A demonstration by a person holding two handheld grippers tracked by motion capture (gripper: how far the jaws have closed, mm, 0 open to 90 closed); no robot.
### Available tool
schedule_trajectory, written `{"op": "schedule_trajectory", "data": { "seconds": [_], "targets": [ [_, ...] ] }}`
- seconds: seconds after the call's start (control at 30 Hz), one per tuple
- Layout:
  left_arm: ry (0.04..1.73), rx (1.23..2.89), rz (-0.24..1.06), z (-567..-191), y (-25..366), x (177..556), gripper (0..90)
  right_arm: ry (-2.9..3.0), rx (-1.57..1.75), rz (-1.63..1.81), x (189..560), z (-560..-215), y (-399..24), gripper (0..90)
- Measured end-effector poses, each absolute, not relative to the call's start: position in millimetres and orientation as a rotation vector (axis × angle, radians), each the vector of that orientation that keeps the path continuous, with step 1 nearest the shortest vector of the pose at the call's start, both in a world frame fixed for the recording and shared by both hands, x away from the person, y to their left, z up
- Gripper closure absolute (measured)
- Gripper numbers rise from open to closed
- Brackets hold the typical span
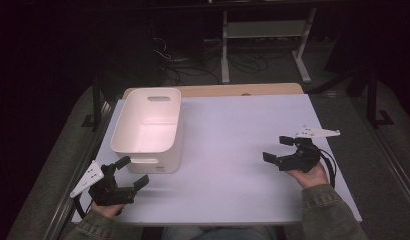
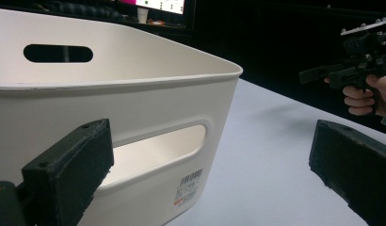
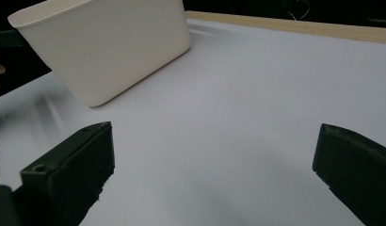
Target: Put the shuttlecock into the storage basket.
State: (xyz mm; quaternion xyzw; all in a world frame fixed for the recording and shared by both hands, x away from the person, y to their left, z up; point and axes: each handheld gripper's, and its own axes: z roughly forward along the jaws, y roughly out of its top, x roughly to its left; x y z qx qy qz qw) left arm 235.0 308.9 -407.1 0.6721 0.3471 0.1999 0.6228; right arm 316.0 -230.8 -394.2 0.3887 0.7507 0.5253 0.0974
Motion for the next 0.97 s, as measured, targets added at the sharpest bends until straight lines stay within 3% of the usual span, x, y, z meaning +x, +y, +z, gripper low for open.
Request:
{"op": "schedule_trajectory", "data": {
  "seconds": [0.97],
  "targets": [
    [0.791,1.538,0.455,-408,309,236,0.0,2.058,1.153,1.622,282,-412,-263,0.0]
  ]
}}
